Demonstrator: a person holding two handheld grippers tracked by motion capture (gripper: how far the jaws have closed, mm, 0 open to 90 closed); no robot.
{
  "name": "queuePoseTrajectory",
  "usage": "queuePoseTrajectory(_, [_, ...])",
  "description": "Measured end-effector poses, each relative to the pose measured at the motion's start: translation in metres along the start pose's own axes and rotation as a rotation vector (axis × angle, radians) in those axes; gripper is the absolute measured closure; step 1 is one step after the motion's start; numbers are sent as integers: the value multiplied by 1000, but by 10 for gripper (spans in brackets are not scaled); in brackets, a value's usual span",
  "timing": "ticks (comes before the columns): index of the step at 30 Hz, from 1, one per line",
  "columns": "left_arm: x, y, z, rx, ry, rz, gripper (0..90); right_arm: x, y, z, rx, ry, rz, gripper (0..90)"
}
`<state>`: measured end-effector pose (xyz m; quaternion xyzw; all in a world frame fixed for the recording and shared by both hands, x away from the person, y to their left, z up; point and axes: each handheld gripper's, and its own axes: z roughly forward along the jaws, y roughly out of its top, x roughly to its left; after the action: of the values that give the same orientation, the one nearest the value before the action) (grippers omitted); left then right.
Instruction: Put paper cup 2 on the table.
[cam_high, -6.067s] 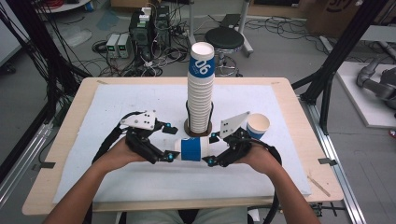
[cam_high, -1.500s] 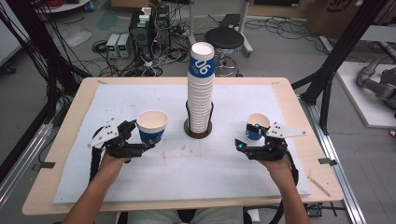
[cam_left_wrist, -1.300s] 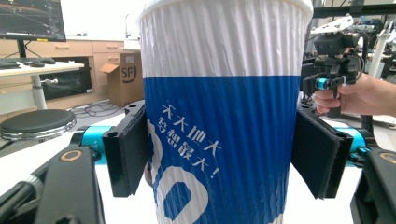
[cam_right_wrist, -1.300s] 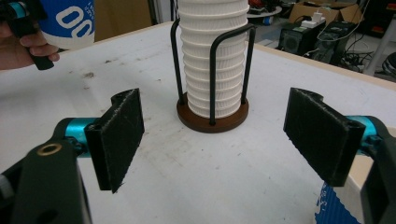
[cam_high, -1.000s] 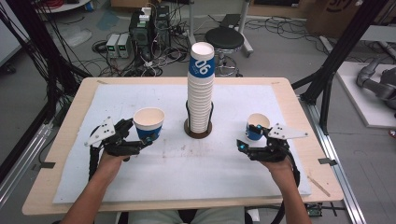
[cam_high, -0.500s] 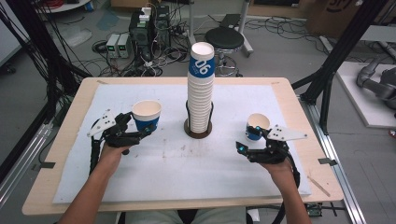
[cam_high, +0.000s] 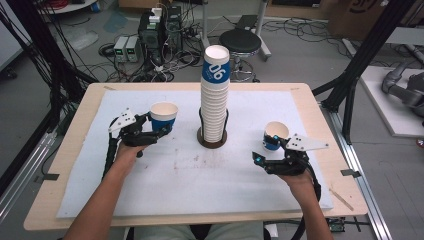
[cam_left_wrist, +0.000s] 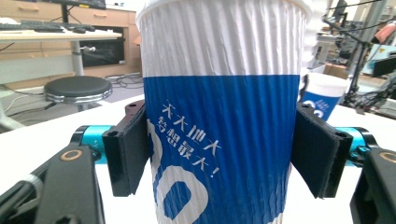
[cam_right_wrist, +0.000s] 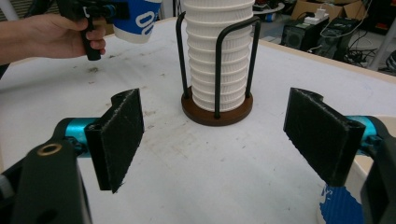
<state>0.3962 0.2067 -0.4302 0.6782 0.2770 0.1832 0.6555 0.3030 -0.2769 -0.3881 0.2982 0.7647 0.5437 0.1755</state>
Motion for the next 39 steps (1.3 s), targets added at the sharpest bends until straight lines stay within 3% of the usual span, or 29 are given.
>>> queuePoseTrajectory(4, [5, -10, 6, 63, 29, -9, 276, 0, 0, -2, -1, -2, 6, 207])
queuePoseTrajectory(9, [9, -16, 9, 97, 60, -15, 276, -1, -1, -2, -5, -5, 3, 207])
queuePoseTrajectory(14, [12, -20, 10, 175, 118, -6, 276, -1, -1, -1, 3, -3, 5, 207])
queuePoseTrajectory(23, [6, -19, 11, 289, 194, 51, 279, -1, -1, -3, 2, -4, 9, 207])
queuePoseTrajectory(27, [4, -17, 7, 312, 213, 30, 279, -1, -1, -4, 0, -7, 9, 206])
queuePoseTrajectory(33, [2, -17, -3, 329, 214, 33, 279, -1, -1, -5, -1, -8, 5, 207])
queuePoseTrajectory(39, [-4, -22, -18, 345, 224, 60, 273, -1, -1, -5, 1, -10, 11, 207])
